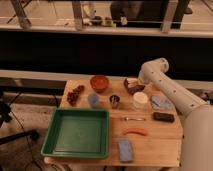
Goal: Place banana in purple bowl
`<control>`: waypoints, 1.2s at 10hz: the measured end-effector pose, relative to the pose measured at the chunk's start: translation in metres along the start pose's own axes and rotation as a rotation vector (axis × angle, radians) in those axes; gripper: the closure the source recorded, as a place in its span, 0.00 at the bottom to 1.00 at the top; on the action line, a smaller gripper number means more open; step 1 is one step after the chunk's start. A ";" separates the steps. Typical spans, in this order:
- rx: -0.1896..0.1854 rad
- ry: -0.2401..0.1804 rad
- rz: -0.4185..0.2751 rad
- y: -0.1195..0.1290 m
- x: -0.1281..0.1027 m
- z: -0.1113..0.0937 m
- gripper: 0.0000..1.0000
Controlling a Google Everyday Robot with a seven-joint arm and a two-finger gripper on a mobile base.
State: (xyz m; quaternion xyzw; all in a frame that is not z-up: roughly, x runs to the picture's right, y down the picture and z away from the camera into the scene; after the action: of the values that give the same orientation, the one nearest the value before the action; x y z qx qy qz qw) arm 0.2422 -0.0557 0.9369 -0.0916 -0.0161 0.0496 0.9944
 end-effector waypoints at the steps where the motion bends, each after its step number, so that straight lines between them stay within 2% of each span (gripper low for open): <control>1: 0.001 -0.003 -0.004 -0.001 -0.004 0.000 0.46; 4: -0.006 -0.014 -0.015 0.002 -0.009 0.003 0.20; 10: 0.002 -0.018 -0.016 0.004 -0.020 0.007 0.20; 12: 0.015 -0.025 -0.017 0.003 -0.027 0.006 0.20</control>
State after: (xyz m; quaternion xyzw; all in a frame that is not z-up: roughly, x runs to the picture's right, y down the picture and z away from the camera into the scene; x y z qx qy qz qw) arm 0.2145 -0.0546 0.9420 -0.0833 -0.0289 0.0426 0.9952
